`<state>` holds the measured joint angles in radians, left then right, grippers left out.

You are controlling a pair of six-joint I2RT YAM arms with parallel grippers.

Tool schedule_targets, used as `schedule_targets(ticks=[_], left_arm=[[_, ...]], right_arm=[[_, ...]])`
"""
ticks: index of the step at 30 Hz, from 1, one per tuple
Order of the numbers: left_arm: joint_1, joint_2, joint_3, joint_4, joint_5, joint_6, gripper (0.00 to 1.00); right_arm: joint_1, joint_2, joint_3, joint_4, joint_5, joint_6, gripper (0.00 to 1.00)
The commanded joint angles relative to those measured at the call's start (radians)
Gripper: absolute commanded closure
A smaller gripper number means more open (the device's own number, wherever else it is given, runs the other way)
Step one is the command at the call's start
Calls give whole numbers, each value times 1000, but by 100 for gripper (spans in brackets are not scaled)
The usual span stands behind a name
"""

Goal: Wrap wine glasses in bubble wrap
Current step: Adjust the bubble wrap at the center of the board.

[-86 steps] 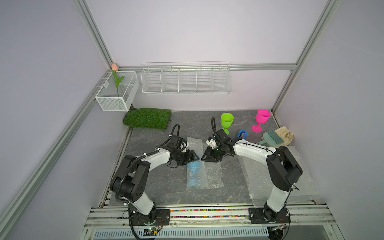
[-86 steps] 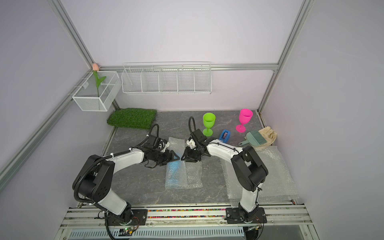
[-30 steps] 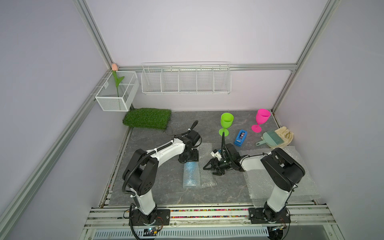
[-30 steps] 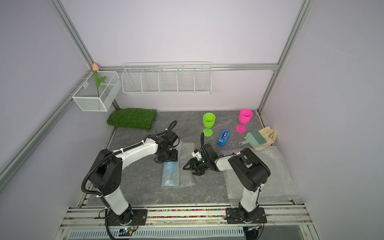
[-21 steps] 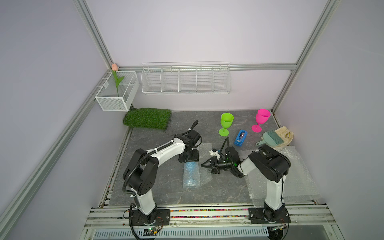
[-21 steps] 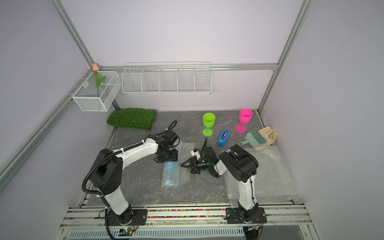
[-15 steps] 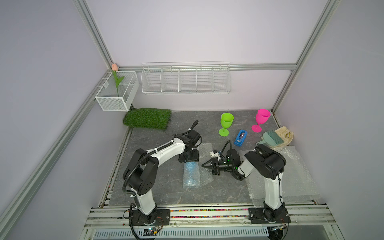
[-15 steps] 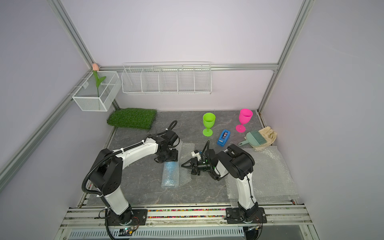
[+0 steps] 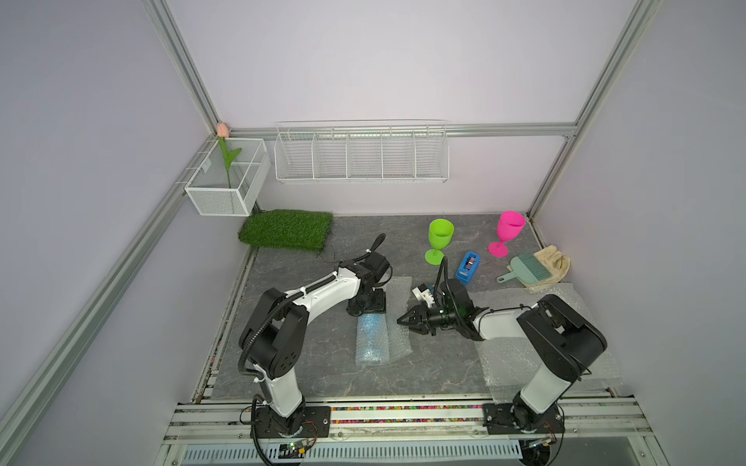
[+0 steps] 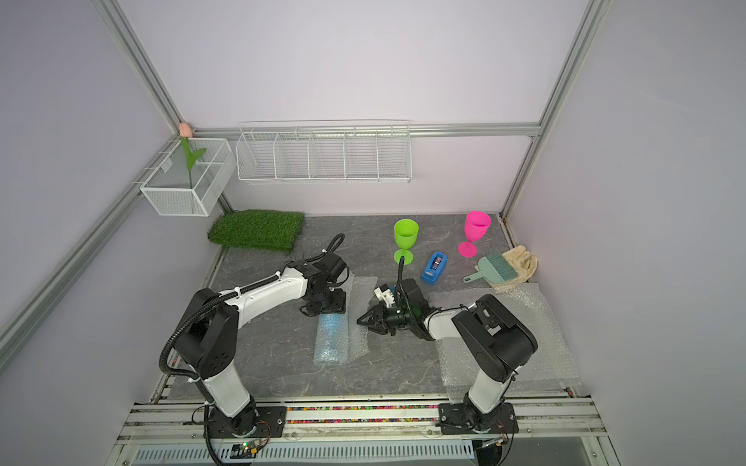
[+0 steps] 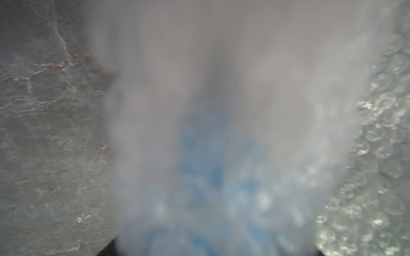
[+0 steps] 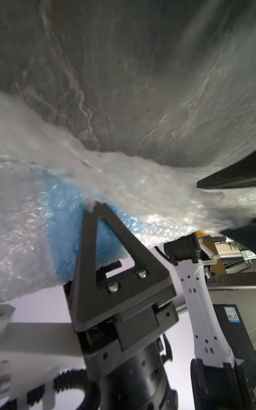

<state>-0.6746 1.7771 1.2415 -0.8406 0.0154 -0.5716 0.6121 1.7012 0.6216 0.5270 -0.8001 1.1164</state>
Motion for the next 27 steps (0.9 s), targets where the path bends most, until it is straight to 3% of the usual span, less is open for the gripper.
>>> schedule_targets(ticks=[1,6,13,23,27], left_arm=[[-6,41,-3,-17,-3,-20,41],[-5,35,-15,5,16,-40,42],[-3,26,-38,42,35,-77,45],[-4,21,-75,138,96,-148,50],[-3,20,-84,165,105,-167,50]], right_arm=[[10,-26,35,-192,15,-92,80],[42,-31,95,-333,47,-142,76],[55,-76,137,-438,107,-161,93],[167,-128,310,-594,224,-200,93],[230,-112,352,-667,345,-233,93]])
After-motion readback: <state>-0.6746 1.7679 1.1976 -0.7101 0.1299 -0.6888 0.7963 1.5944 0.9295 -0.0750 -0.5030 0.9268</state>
